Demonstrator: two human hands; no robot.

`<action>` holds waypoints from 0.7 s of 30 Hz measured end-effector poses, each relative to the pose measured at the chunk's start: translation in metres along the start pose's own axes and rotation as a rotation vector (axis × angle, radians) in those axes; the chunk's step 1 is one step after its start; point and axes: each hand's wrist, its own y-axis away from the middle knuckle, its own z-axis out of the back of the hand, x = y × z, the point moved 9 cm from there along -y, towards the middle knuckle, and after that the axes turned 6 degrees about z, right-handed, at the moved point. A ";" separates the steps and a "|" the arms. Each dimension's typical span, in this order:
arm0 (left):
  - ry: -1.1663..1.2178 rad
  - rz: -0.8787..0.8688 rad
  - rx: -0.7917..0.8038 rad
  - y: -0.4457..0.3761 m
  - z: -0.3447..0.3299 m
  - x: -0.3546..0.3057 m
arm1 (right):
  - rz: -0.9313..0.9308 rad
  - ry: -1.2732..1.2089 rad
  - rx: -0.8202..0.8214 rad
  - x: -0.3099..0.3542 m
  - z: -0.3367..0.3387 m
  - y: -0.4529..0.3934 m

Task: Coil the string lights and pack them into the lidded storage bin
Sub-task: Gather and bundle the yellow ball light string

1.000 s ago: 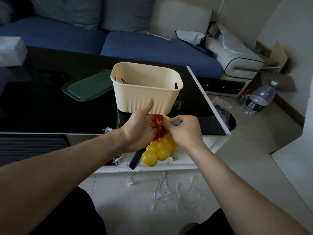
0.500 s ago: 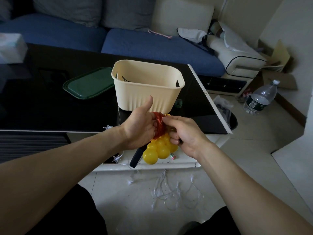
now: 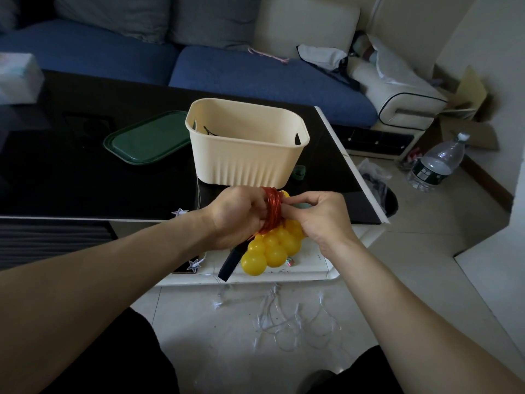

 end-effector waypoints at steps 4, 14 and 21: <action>-0.127 -0.036 -0.089 -0.005 0.011 -0.003 | -0.034 -0.050 0.047 0.000 -0.003 0.003; -0.334 -0.082 -0.136 -0.001 0.009 0.001 | -0.200 -0.249 0.143 -0.008 -0.011 0.012; -0.389 -0.110 -0.125 0.002 0.001 0.000 | -0.139 -0.151 -0.001 -0.004 -0.002 0.007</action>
